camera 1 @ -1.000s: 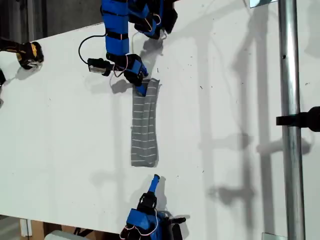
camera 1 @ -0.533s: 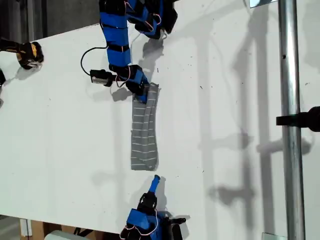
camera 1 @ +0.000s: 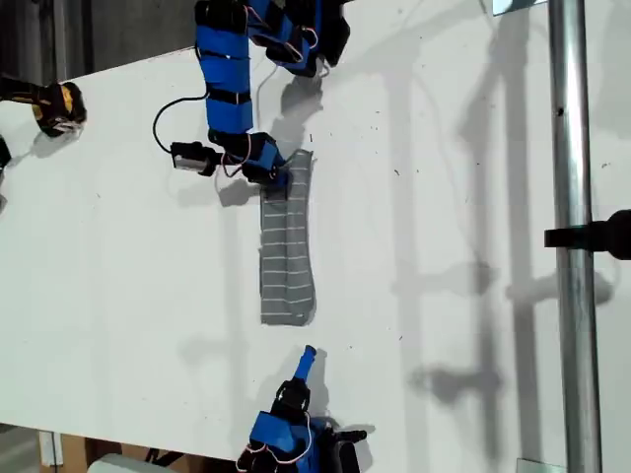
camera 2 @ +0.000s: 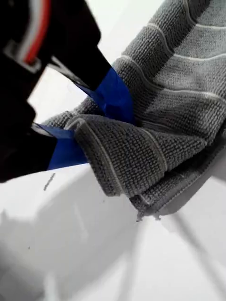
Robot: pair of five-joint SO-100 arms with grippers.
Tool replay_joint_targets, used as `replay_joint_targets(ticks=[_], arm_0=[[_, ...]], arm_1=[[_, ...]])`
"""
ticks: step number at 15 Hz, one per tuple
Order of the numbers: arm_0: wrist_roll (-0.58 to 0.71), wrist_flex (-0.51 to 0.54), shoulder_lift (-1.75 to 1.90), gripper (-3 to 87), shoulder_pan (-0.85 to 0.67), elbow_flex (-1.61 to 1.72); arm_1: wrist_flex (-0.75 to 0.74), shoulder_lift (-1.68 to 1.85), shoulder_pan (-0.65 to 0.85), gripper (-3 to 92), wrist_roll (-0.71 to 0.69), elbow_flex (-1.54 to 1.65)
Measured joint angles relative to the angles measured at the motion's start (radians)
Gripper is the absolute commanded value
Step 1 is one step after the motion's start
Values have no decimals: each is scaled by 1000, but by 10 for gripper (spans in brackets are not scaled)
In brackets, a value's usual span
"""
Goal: Grasp corners of a towel and fold twice.
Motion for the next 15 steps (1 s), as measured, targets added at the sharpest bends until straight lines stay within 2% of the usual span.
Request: replay_joint_targets(ticks=[4, 7, 9, 11, 15], arm_0=[[0, 0, 0, 104, 0, 0], [0, 0, 0, 104, 0, 0], [0, 0, 0, 104, 0, 0], [0, 5, 0, 103, 0, 0], [0, 5, 0, 101, 6, 0]], arm_1=[[350, 307, -64, 0, 75, 46], [698, 549, -164, 0, 229, 63], [870, 635, -273, -1, 351, 63], [888, 643, -348, -1, 403, 61], [572, 494, -344, -1, 232, -58]])
